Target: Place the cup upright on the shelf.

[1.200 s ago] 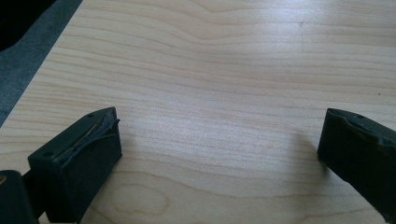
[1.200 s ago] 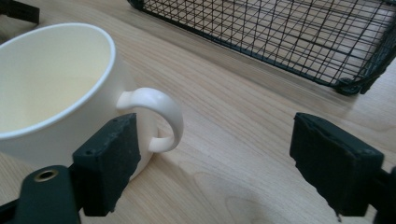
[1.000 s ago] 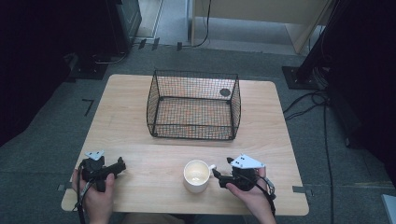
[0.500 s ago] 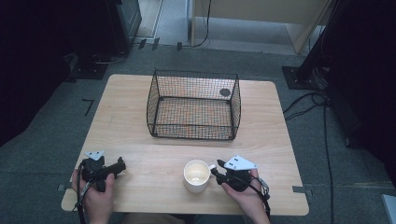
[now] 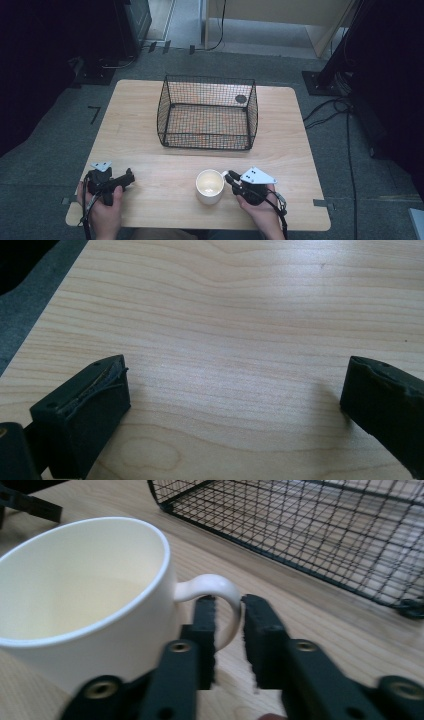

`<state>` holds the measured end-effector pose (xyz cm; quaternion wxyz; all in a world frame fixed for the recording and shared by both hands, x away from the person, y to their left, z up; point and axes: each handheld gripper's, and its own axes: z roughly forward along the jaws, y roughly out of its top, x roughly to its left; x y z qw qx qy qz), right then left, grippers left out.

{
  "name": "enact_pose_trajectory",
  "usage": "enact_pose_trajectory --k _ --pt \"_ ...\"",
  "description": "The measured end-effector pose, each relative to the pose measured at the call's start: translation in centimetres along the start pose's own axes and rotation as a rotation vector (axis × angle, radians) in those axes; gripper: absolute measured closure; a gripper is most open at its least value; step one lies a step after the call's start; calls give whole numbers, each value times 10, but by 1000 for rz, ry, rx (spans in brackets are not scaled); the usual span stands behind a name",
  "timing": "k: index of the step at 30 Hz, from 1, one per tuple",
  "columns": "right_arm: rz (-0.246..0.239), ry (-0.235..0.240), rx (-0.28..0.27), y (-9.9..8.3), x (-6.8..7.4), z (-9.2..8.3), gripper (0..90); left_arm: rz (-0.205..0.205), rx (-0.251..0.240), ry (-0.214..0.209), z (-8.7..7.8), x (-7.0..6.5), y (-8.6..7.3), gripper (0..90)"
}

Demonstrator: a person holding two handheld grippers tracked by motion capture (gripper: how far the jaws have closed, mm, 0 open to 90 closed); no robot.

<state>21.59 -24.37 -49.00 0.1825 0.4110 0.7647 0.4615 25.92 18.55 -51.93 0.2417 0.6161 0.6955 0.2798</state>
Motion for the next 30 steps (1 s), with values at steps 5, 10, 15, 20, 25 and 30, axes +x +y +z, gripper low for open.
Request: enact_pose_trajectory --k 5,10,15,20,25,30 --pt "-8 -7 13 0 -2 8 676 3 1 -2 0 0 0 0" --pt "-7 -20 2 0 -3 12 715 5 2 -4 0 0 0 0" --pt "-46 -11 3 -2 -3 10 846 5 2 -4 0 0 0 0" --pt "-34 -3 5 -6 -4 2 815 5 2 -4 0 0 0 0" --pt "-38 29 10 -11 -4 -8 766 5 2 -4 0 0 0 0" --pt "-78 98 33 -17 -5 -21 744 5 2 -4 0 0 0 0"
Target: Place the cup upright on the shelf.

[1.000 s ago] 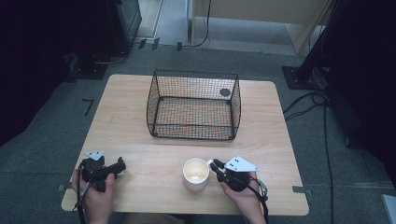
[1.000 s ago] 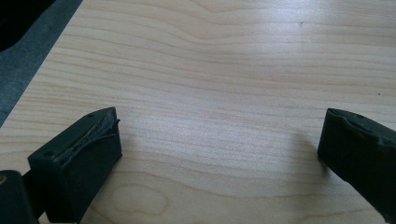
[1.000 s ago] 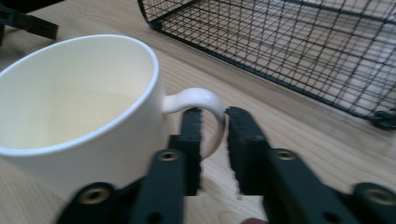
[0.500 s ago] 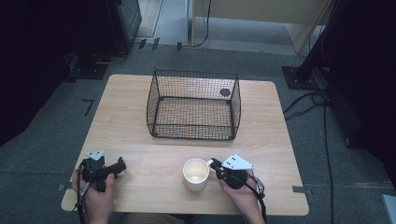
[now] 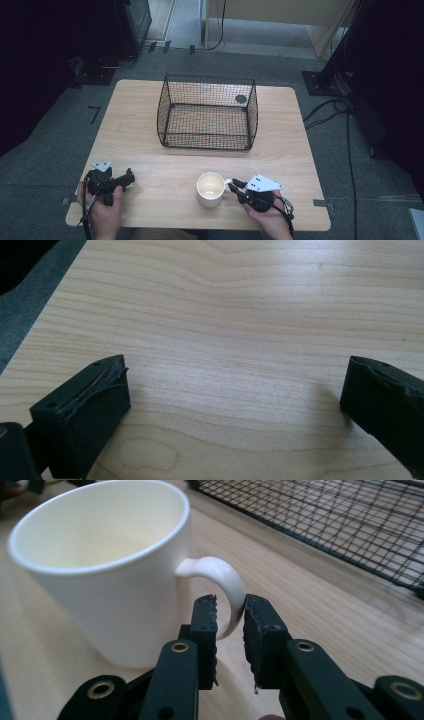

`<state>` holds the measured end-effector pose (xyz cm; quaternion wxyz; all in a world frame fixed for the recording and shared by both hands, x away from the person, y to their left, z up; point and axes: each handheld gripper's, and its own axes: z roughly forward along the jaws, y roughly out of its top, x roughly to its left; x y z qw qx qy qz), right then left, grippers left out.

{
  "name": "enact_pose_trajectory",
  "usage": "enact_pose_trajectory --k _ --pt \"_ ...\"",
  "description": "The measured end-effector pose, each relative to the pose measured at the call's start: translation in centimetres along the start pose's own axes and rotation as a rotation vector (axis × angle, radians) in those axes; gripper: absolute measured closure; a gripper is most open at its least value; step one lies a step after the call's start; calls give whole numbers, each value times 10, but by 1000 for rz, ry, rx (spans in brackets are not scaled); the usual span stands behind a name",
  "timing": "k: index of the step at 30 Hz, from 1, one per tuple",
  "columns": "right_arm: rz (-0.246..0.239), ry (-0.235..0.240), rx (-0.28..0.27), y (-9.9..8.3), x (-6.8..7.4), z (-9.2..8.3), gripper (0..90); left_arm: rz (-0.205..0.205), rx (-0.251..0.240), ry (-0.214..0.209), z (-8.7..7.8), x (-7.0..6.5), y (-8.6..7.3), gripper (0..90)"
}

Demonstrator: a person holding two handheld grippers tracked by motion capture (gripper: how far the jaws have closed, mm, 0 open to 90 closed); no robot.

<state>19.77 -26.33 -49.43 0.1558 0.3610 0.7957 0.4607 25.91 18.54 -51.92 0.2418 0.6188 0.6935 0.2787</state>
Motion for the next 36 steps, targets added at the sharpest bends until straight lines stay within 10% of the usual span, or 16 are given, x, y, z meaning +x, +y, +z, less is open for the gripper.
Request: enact_pose_trajectory --k 18,36 --pt "-96 291 24 9 20 10 731 0 0 0 0 0 0 0" --pt "-170 236 15 25 33 16 808 0 0 0 0 0 0 0"
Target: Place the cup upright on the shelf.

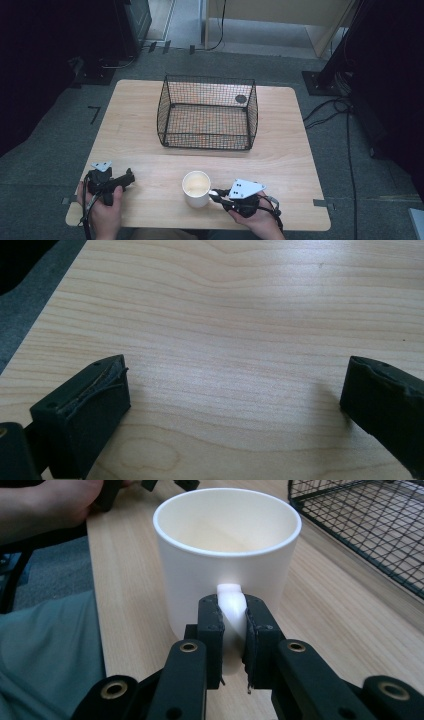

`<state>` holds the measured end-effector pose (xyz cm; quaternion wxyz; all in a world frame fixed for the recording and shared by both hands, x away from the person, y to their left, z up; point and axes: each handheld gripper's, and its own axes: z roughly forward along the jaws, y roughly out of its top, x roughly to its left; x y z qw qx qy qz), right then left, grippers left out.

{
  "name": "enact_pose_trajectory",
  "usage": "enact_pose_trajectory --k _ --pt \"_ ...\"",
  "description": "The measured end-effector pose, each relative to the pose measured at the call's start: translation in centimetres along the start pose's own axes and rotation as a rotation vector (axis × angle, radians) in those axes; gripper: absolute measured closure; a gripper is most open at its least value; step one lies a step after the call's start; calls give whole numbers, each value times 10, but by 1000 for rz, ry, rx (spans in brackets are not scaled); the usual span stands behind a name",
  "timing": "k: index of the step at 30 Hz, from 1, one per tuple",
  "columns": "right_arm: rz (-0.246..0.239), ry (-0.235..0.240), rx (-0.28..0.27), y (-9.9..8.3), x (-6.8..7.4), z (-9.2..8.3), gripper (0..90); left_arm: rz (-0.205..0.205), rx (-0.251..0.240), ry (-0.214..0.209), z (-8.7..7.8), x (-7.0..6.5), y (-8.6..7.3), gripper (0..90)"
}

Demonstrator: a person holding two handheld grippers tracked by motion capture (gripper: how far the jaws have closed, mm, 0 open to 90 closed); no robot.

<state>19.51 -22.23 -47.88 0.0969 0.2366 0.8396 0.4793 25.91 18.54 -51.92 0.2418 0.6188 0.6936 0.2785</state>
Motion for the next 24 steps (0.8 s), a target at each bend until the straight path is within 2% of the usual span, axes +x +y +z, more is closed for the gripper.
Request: enact_pose_trajectory --k 3,8,15,24 --pt "14 -38 -10 4 -3 -4 808 0 0 0 0 0 0 0" --pt "39 -52 -33 10 -9 -9 808 0 0 0 0 0 0 0" --pt "36 -71 -49 32 -16 -21 808 0 0 0 0 0 0 0" --pt "37 -84 -59 56 -23 -28 808 -2 -2 0 0 0 0 0"
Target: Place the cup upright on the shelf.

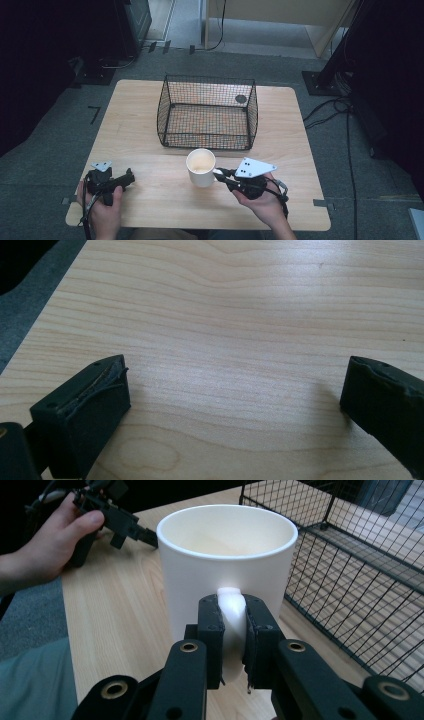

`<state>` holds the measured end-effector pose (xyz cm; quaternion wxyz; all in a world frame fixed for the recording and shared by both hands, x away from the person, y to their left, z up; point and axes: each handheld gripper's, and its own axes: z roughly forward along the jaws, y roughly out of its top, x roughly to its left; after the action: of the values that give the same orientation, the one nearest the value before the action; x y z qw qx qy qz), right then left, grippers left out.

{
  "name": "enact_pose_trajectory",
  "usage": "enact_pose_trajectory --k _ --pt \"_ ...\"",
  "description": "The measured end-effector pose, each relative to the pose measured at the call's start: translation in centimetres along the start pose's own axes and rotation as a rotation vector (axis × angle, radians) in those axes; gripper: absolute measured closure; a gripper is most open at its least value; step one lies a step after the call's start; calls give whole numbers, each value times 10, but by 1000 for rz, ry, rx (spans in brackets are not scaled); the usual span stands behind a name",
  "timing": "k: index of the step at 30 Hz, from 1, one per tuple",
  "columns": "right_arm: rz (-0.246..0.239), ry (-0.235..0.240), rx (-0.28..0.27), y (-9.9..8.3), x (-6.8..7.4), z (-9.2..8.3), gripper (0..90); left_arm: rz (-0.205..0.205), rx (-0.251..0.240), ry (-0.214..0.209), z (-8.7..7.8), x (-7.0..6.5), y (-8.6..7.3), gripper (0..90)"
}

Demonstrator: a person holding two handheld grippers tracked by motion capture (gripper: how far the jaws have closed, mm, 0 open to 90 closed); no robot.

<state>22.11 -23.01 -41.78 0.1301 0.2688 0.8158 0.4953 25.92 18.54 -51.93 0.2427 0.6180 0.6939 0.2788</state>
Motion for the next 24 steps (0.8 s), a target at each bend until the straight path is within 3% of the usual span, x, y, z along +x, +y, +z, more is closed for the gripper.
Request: enact_pose_trajectory --k 9,18,24 --pt "7 1 -14 22 -6 -5 808 0 0 0 0 0 0 0" --pt "46 -14 -27 26 -15 -9 808 -1 -1 0 0 0 0 0" --pt "54 -32 -21 50 -22 -23 808 -3 -1 0 0 0 0 0"
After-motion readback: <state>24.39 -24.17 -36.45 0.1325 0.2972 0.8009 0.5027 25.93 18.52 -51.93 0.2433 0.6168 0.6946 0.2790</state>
